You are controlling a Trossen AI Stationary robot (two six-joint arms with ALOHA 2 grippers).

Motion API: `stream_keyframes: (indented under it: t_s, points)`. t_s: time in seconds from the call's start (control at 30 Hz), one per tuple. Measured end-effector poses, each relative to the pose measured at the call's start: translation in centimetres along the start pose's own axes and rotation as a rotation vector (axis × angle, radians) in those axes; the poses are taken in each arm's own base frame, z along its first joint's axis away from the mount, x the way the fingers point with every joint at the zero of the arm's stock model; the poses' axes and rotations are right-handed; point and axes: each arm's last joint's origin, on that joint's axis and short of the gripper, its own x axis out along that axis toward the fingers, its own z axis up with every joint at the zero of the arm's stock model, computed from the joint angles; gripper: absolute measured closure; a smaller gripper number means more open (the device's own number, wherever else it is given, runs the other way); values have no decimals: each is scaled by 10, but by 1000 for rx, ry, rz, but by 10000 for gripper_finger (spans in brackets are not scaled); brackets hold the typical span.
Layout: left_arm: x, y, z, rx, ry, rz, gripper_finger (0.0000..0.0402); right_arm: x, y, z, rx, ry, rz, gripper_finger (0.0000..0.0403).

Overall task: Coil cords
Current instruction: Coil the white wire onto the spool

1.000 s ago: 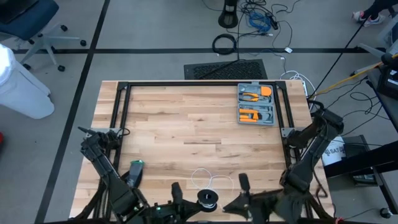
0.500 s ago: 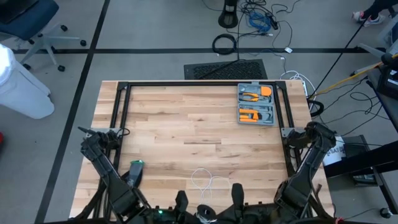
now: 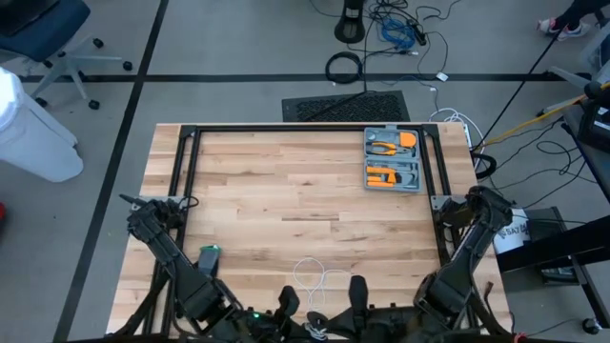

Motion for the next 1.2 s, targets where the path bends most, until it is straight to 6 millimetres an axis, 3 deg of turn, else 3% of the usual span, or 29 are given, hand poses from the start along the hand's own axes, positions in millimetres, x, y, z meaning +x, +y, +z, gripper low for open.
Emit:
stream_keyframes:
  t_s: [0.33,0.6,1.2]
  points:
    - [3,4,-1,-3,-18,-62,401,17,-13,-8,2,22,12,403]
    - [3,4,3,59,-57,-56,401,24,-18,-10,31,-9,129,403]
    - [4,-12,9,327,-109,-41,401,48,-46,-27,181,48,262,378]
